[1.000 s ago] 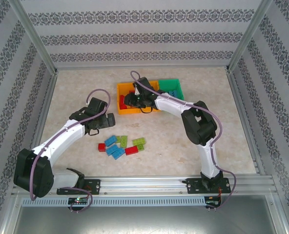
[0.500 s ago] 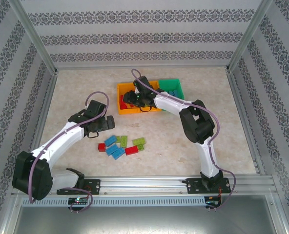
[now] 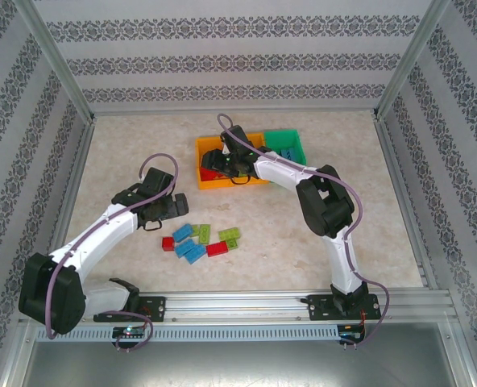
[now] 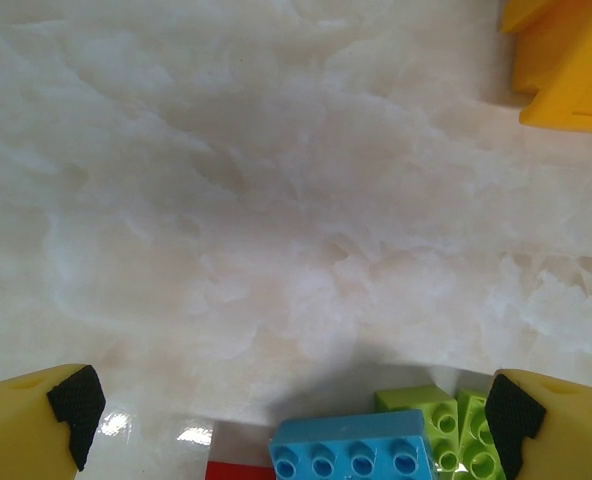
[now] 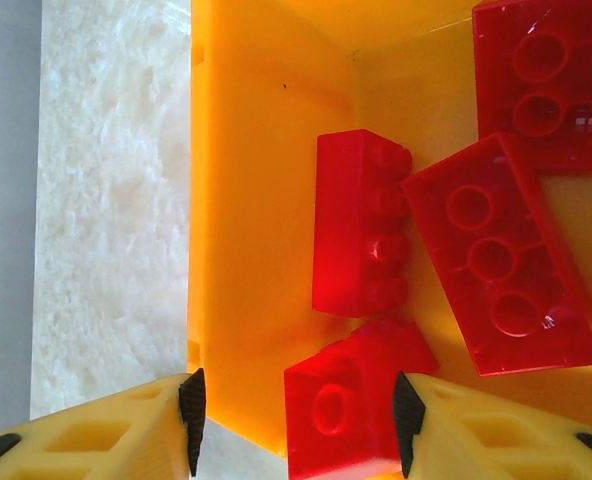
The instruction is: Sort the legos into containers by color
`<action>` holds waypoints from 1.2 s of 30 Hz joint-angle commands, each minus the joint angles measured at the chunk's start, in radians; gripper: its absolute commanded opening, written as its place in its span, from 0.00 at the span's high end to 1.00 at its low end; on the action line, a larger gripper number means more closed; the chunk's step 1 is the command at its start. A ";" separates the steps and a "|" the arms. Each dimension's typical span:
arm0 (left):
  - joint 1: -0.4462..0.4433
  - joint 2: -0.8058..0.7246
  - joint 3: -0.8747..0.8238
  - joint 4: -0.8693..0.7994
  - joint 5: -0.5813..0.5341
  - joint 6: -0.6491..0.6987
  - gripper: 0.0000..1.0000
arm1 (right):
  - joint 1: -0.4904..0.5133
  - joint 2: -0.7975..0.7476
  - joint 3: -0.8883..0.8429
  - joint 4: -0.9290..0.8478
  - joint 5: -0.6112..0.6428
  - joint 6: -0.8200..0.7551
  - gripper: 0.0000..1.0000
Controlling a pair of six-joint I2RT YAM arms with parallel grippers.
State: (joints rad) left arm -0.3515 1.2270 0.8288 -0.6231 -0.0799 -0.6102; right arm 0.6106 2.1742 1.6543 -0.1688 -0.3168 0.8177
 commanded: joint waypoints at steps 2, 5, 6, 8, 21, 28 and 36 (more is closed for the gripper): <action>0.005 -0.043 -0.018 -0.081 -0.027 -0.020 0.00 | -0.014 -0.018 -0.008 0.012 -0.002 0.011 0.39; 0.005 -0.061 -0.027 -0.111 -0.029 -0.039 0.00 | -0.011 -0.050 -0.011 0.017 0.002 -0.003 0.35; 0.004 -0.067 -0.033 -0.118 -0.023 -0.047 0.00 | -0.008 -0.060 -0.011 0.018 0.004 -0.007 0.34; 0.004 -0.084 -0.051 -0.131 -0.004 -0.080 0.00 | -0.005 -0.082 -0.010 0.018 0.007 -0.017 0.30; -0.009 -0.246 -0.179 -0.202 0.066 -0.159 0.08 | -0.012 -0.191 -0.066 0.052 -0.004 -0.034 0.27; -0.029 -0.283 -0.232 -0.161 0.109 -0.163 0.13 | -0.039 -0.232 -0.133 0.065 0.012 -0.022 0.27; -0.055 -0.251 -0.263 -0.108 0.121 -0.170 0.17 | -0.058 -0.285 -0.203 0.060 0.022 -0.037 0.25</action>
State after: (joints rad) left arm -0.3885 0.9733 0.5743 -0.7673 0.0303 -0.7658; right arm 0.5587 1.9465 1.4704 -0.1211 -0.3145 0.8047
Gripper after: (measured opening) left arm 0.829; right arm 0.748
